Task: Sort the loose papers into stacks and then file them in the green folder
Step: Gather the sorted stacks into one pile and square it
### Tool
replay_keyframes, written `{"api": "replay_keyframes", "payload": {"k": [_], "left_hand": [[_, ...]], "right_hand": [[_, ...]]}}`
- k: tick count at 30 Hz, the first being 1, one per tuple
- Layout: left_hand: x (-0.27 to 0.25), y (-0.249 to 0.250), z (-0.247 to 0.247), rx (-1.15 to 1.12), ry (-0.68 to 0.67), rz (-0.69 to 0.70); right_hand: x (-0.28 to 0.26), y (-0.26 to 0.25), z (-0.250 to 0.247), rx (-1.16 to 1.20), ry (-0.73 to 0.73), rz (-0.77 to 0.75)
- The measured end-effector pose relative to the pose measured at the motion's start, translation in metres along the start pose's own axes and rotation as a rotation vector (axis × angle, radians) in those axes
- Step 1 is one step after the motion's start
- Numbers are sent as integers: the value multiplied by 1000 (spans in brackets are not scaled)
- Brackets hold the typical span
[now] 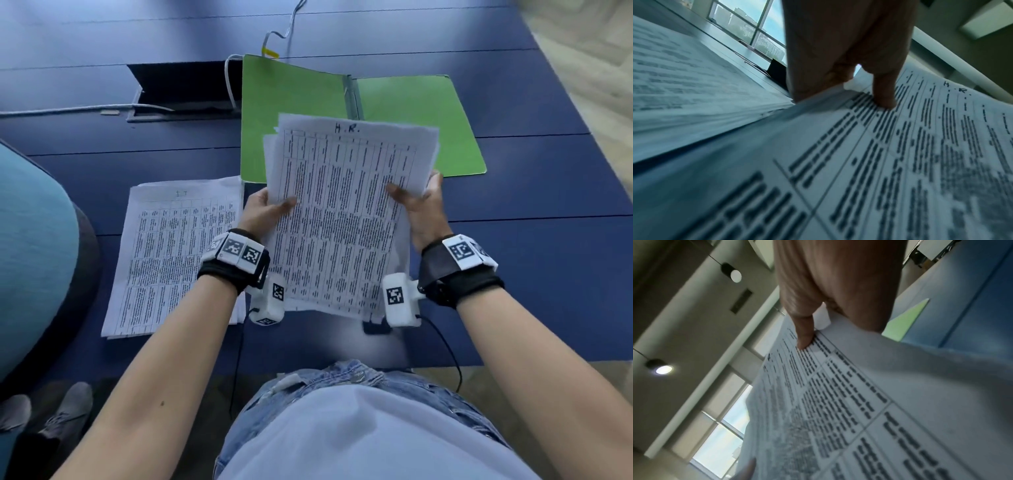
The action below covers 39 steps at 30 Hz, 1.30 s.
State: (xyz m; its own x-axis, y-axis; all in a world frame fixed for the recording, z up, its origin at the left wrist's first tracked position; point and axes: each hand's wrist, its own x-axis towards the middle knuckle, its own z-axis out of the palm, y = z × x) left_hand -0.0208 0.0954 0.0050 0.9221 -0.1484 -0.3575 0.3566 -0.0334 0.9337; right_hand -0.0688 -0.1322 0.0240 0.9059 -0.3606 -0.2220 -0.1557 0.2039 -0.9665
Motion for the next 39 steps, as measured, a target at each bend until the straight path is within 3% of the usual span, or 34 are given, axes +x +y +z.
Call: {"api": "replay_keyframes", "payload": {"k": [5,8,11,13,17,20,24,28,36,39], "left_hand": [[-17,53,8,-60,154,355],[-28,92,12,-93,228,606],[-33,117,10,-178,251,730],[-32,116,5,-206,219,717],[-26,77,-2,-157,132,480],[-28,59,3,-72,118,409],[-27,79,8,-113,168,553],[-22,99,-1,-226,116,659],[-19,51,-12,-5,67,328],[-25,59,-17,-5,167,348]], "right_hand": [[-6,-43,23,-94,-18,-212],[-18,-77,38,-87,85,-450],[-28,-100,46,7,155,-613],[-28,-98,44,19,142,-608],[-31,-65,40,-33,106,-406],[-41,-57,48,-89,140,-311],[-36,-70,55,-112,220,-398],[-31,-74,59,19,234,-540],[-30,-16,59,-171,187,-360],[-27,-16,73,-200,202,-416]]}}
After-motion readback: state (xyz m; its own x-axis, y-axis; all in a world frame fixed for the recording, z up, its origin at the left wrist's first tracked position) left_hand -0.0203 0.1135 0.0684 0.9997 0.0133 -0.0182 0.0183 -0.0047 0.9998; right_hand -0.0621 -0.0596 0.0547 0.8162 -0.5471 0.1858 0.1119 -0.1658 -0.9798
